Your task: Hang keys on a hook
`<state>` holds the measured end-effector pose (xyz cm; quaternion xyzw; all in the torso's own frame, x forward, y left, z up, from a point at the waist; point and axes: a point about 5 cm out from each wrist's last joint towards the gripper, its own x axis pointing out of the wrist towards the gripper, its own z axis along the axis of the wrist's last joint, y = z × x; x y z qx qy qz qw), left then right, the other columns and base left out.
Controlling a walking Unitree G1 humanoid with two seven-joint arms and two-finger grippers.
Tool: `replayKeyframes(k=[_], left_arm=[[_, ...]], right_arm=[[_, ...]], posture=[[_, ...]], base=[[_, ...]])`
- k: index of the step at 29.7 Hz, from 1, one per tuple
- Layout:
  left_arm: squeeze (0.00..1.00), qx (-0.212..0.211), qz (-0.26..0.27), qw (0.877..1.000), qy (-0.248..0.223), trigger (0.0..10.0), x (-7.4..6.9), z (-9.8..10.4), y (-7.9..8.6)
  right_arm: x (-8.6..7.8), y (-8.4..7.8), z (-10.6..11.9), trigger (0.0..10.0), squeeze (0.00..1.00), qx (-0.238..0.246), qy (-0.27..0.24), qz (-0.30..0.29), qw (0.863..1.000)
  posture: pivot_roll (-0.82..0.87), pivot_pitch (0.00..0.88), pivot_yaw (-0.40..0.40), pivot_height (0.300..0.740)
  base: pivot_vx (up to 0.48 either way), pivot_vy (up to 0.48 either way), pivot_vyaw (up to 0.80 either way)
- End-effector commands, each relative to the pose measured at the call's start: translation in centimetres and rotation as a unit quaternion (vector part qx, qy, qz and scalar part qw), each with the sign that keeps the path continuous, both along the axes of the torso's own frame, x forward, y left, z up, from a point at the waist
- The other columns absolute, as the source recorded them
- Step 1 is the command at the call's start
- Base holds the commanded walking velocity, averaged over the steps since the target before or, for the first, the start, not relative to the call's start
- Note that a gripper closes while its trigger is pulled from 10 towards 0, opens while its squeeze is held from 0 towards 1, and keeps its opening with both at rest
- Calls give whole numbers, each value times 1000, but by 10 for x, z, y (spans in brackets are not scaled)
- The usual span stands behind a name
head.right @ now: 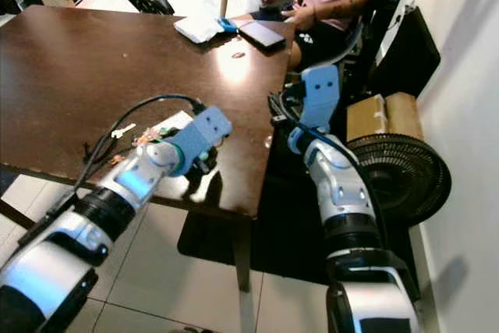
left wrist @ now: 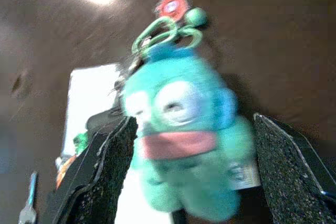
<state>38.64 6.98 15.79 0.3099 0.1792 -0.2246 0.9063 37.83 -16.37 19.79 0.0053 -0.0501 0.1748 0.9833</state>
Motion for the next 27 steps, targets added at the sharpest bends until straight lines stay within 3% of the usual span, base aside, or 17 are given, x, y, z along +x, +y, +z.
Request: replayKeyframes(k=[1,4,14,16,19,20,21,27], left_arm=[[0,-3,26,999,19,10000,2,-4,10],[0,-6,50,998,35,10000,4,-8,18],[0,19,59,998,31,10000,5,-14,18],[0,55,49,997,26,10000,4,-18,17],[0,76,42,996,21,9961,4,-20,17],[0,87,37,995,19,4431,4,-21,17],[0,92,36,995,18,275,4,-22,17],[0,94,38,995,17,0,4,-22,19]], right_arm=[[0,4,-1,10000,0,-3,3,5,1000],[0,5,-1,10000,0,-3,3,7,1000],[0,5,-1,10000,0,-2,3,7,1000],[0,5,-2,10000,0,-2,3,6,1000],[0,5,-2,10000,0,-1,3,5,1000],[1,6,-1,10000,0,1,2,4,1000],[1,6,-1,10000,0,2,2,3,1000],[1,5,-2,10000,0,3,2,2,1000]], posture=[[139,0,159,740],[142,0,158,740],[138,0,162,740],[145,0,169,740],[146,0,173,740],[147,0,175,740],[148,0,175,740],[151,0,179,740]], base=[[0,0,0],[0,0,0],[0,0,0],[0,0,0],[0,0,0],[0,0,0],[0,0,0],[0,0,0]])
